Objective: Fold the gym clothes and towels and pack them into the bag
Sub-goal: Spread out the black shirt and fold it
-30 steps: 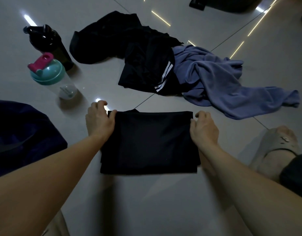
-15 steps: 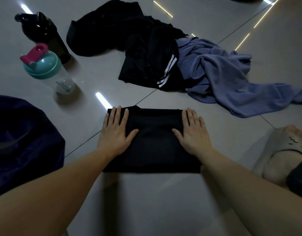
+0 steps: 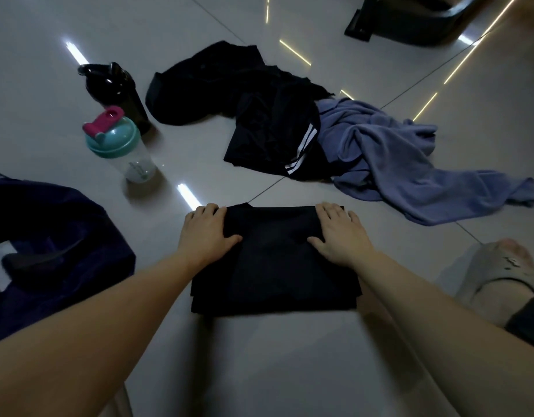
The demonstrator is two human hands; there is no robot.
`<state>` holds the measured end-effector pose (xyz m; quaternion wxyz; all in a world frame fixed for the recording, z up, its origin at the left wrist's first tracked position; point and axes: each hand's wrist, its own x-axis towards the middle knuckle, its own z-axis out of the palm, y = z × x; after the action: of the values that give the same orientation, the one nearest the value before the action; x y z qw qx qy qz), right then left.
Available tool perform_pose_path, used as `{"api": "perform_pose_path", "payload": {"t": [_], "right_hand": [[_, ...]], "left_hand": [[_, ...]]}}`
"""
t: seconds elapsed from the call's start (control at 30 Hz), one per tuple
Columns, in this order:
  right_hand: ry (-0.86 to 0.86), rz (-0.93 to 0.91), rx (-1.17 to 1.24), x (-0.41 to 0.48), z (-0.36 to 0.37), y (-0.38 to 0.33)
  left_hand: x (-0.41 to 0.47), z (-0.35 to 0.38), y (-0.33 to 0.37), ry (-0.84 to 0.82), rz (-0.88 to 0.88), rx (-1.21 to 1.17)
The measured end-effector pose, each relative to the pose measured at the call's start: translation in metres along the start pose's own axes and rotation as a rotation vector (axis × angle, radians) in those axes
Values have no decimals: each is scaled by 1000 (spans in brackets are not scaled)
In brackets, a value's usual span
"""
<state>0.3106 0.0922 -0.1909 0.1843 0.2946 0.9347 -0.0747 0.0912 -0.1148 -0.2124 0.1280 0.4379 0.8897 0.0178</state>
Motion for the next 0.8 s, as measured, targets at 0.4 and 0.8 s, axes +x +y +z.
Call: {"api": "perform_pose_path", "payload": {"t": [0.4,0.8], "right_hand": [[-98,37,-81,5,-15,6],[227,-435,-76,-51,-2,-119]], "left_hand": [[6,-18,-3,-299,-321,-319],[-7,-31,-27,-351,-532,-788]]}}
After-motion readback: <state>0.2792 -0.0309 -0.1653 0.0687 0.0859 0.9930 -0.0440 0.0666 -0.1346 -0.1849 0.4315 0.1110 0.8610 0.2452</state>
